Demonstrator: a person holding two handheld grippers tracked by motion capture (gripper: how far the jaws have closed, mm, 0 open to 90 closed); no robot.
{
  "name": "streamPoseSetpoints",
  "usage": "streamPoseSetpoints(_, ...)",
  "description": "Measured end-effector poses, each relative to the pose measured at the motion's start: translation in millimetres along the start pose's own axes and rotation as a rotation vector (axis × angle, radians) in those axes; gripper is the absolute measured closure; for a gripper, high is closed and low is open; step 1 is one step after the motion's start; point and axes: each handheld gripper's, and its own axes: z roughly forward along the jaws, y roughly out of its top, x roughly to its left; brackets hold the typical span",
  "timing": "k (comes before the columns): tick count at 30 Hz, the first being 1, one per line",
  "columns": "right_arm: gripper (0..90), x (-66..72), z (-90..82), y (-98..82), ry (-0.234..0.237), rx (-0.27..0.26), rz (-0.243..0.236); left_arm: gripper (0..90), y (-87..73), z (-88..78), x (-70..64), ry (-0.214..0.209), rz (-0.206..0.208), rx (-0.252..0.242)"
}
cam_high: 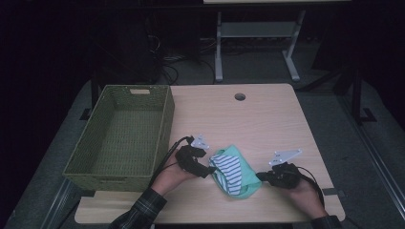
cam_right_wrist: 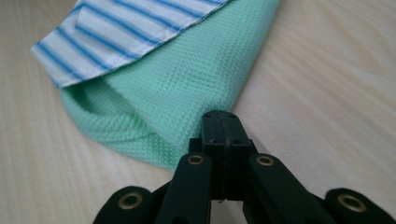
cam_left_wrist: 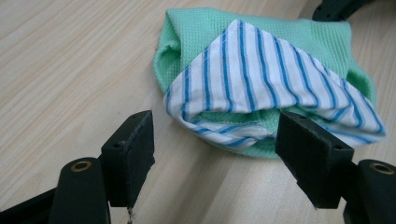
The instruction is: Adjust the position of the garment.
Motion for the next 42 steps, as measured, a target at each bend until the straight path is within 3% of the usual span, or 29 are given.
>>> streamPoseSetpoints(6,89.6,10.5,0.5,0.5,0.005,0.000,-0.016,27.5,-0.1,0.5,0.1,0.001,0.006,0.004)
streamPoseSetpoints(8,89.4,7.9,-1.6,0.2,-0.008,-0.010,-0.020,27.5,-0.4,0.5,0.5,0.002,0.007,0.007)
streamPoseSetpoints(12,85.3,-2.4,-14.1,-3.9,-0.057,-0.055,0.018,27.5,-0.3,0.4,0.3,0.002,0.007,0.007)
streamPoseSetpoints(15,75.9,-14.2,-22.7,-11.5,-0.117,-0.083,0.055,27.5,0.2,0.9,-0.7,0.001,0.017,0.007)
streamPoseSetpoints(17,64.3,-22.3,-27.2,-17.9,-0.158,-0.092,0.079,27.5,0.7,1.1,-1.6,0.000,0.018,0.006)
streamPoseSetpoints(19,55.3,-30.8,-29.9,-24.7,-0.198,-0.092,0.118,27.5,1.4,0.8,-2.3,-0.002,0.025,0.005)
streamPoseSetpoints(26,28.3,-49.0,-29.8,-38.8,-0.318,-0.077,0.178,26.8,3.4,0.1,-4.2,-0.011,0.038,-0.002)
streamPoseSetpoints(30,24.4,-54.7,-29.9,-42.3,-0.327,-0.093,0.199,26.7,6.2,-0.1,-8.5,-0.025,0.051,-0.011)
streamPoseSetpoints(33,16.8,-55.4,-27.4,-45.4,-0.333,-0.119,0.197,26.4,8.9,1.2,-12.9,-0.035,0.070,-0.015)
streamPoseSetpoints(42,15.5,-55.4,-26.9,-45.7,-0.340,-0.119,0.207,25.2,13.6,10.9,-25.4,-0.058,0.102,0.001)
